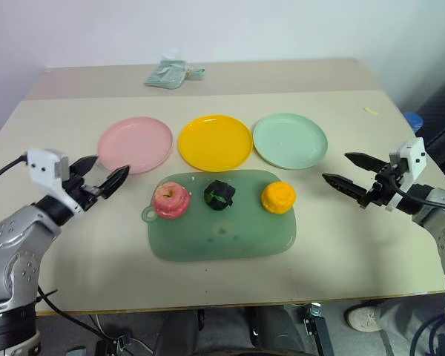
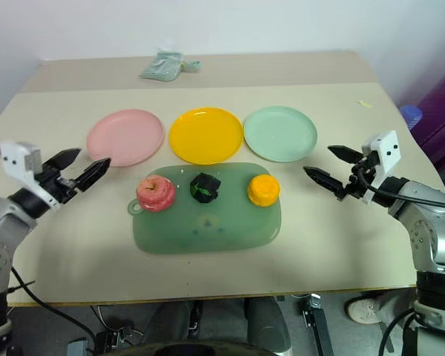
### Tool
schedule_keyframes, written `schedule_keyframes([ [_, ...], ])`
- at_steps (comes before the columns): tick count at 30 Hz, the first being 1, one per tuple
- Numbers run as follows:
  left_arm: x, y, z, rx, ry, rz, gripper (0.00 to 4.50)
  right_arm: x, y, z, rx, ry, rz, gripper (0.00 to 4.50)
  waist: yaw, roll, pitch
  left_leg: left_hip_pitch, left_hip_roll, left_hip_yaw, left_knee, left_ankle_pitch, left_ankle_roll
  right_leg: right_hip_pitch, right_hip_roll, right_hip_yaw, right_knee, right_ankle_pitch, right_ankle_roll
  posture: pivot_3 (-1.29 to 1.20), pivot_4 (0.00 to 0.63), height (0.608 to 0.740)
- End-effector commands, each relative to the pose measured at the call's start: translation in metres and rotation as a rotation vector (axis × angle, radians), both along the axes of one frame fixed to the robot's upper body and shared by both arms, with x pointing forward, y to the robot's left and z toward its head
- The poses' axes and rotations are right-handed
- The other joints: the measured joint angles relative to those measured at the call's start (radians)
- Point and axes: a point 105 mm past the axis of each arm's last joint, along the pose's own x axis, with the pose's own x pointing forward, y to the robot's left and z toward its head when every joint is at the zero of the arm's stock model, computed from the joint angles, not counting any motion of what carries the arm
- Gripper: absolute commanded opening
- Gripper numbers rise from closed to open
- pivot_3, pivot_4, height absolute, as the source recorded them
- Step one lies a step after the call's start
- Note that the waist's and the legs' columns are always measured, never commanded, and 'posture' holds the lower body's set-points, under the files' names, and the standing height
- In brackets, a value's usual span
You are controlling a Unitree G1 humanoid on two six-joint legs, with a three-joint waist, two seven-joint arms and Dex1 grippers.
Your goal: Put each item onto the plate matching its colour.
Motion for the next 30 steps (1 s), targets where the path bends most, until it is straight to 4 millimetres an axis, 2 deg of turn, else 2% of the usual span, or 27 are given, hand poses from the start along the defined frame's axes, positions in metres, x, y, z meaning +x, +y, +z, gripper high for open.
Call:
schedule_keyframes([
  [1, -0.008, -0.035, 0.010, 0.041, 0.002, -0.229, 4.50, -0.022, 0.030, 0.015, -0.007, -0.014, 0.147, 4.47, -0.005, 0.000, 0.000, 0.000, 0.000, 0.000, 0.000, 0.000, 0.000, 0.000, 0.000, 0.000, 0.000, 0.000, 0.000, 0.00, 0.150, 0.740],
  [4, -0.012, -0.054, -0.007, 0.184, 0.076, -0.358, 4.50, -0.042, 0.053, 0.007, -0.042, 0.036, 0.254, 4.47, -0.004, 0.000, 0.000, 0.000, 0.000, 0.000, 0.000, 0.000, 0.000, 0.000, 0.001, 0.000, 0.000, 0.000, 0.000, 0.00, 0.150, 0.740],
  [7, -0.012, -0.059, -0.022, 0.303, 0.125, -0.412, 4.50, -0.056, 0.073, 0.002, -0.047, 0.053, 0.330, 4.47, -0.003, 0.000, 0.000, 0.000, 0.000, 0.000, 0.000, 0.000, 0.000, 0.000, 0.001, 0.000, 0.000, 0.000, 0.000, 0.00, 0.150, 0.740],
  [9, -0.012, -0.062, -0.031, 0.362, 0.158, -0.440, 4.50, -0.058, 0.080, 0.001, -0.027, 0.049, 0.343, 4.47, -0.001, 0.000, 0.000, 0.000, 0.000, 0.000, 0.000, 0.000, 0.000, 0.000, 0.001, 0.000, 0.000, 0.000, 0.000, 0.00, 0.150, 0.740],
  [14, -0.006, -0.063, -0.052, 0.454, 0.204, -0.447, 4.50, -0.051, 0.082, -0.002, -0.007, 0.032, 0.329, 4.47, 0.001, 0.000, 0.000, 0.000, 0.000, 0.000, 0.000, 0.000, 0.000, 0.000, 0.001, 0.000, 0.000, 0.000, 0.000, 0.00, 0.150, 0.740],
  [17, 0.001, -0.060, -0.048, 0.411, 0.179, -0.410, 3.67, -0.051, 0.083, -0.005, -0.001, 0.026, 0.329, 4.50, 0.001, 0.000, 0.000, 0.000, 0.000, 0.000, 0.000, 0.000, 0.000, 0.000, 0.001, 0.000, 0.000, 0.000, 0.000, 0.00, 0.150, 0.740],
  [18, 0.002, -0.058, -0.045, 0.394, 0.169, -0.396, 3.28, -0.051, 0.084, -0.005, 0.000, 0.024, 0.331, 4.50, 0.001, 0.000, 0.000, 0.000, 0.000, 0.000, 0.000, 0.000, 0.000, 0.000, 0.001, 0.000, 0.000, 0.000, 0.000, 0.00, 0.150, 0.740],
  [19, 0.004, -0.055, -0.042, 0.380, 0.158, -0.378, 3.03, -0.051, 0.084, -0.005, 0.000, 0.021, 0.332, 4.50, 0.001, 0.000, 0.000, 0.000, 0.000, 0.000, 0.000, 0.000, 0.000, 0.000, 0.001, 0.000, 0.000, 0.000, 0.000, 0.00, 0.150, 0.740],
  [22, 0.016, -0.036, -0.027, 0.304, 0.101, -0.264, 2.97, -0.052, 0.086, -0.007, 0.004, 0.015, 0.339, 4.50, 0.000, 0.000, 0.000, 0.000, 0.000, 0.000, 0.000, 0.000, 0.000, 0.000, 0.001, 0.000, 0.000, 0.000, 0.000, 0.00, 0.150, 0.740],
  [26, 0.063, 0.017, -0.010, 0.289, 0.029, 0.117, 2.97, -0.053, 0.094, -0.008, 0.015, 0.004, 0.362, 4.50, 0.003, -0.002, 0.000, 0.000, 0.000, -0.001, 0.001, 0.000, 0.000, 0.000, 0.002, -0.001, 0.001, 0.000, 0.000, 0.00, 0.150, 0.740],
  [30, 0.095, 0.035, -0.014, 0.269, 0.064, 0.284, 2.97, -0.048, 0.106, -0.005, 0.028, -0.012, 0.388, 4.50, 0.002, -0.002, 0.000, 0.000, -0.003, -0.002, 0.002, 0.000, 0.000, 0.000, 0.001, -0.001, 0.000, 0.000, 0.000, 0.00, 0.150, 0.740],
])
